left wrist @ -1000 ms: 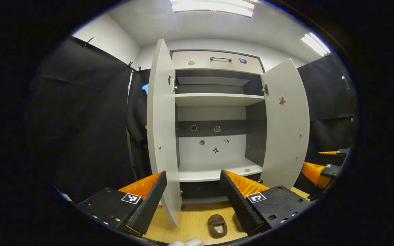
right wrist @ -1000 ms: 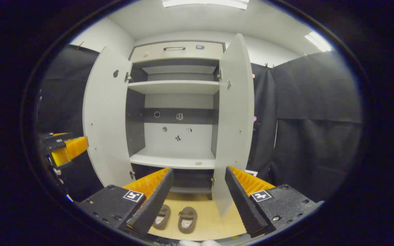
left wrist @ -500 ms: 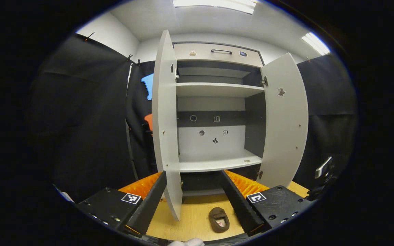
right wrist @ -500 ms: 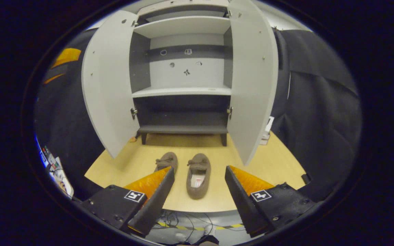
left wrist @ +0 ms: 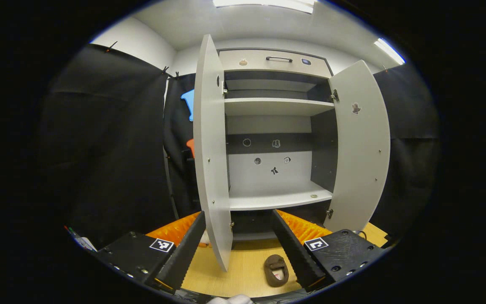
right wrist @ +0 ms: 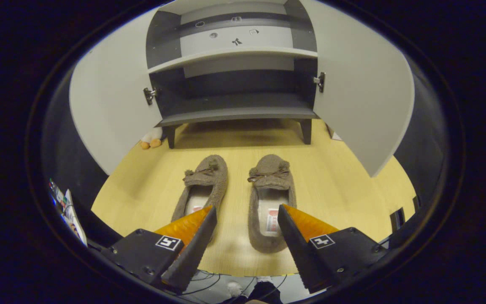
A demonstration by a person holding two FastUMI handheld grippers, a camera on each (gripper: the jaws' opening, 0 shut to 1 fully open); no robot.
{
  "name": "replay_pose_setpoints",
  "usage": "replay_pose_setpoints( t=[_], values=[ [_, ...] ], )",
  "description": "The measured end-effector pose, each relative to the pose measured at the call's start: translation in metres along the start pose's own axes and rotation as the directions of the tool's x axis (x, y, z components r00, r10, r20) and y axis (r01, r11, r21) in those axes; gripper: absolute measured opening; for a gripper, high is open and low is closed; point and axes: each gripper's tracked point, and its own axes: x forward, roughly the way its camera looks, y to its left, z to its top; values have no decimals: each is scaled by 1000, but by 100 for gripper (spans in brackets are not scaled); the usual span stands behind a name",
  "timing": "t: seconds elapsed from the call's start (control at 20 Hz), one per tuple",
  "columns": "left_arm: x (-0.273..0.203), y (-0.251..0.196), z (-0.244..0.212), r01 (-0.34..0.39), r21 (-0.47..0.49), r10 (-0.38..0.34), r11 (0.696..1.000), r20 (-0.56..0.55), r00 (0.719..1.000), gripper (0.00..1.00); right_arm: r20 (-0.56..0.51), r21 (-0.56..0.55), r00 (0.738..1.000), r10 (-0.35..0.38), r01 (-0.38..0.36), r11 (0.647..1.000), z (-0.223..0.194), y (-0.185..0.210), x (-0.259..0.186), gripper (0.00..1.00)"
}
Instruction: Grab one shoe with the right hand and put it into the shoe cabinet, grab the other shoe with the left hand and put it into the shoe cabinet; then close the right door with the right hand and the left door with the left hand.
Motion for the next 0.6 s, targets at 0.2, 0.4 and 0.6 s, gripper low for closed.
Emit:
replay_pose_setpoints(
  t=[0.2,0.4,0.6],
  values=[
    [14,13,-1,-58,0,58,998,-16,998,96,-54,48,998,-18,20,999,6,-6,51,90],
    [33,23,-4,-104,11,104,995,-33,994,96,-95,76,995,-28,35,996,11,-13,89,84],
    [43,19,-9,-115,17,116,993,-48,992,96,-108,129,993,-37,51,990,21,-15,113,83]
  ],
)
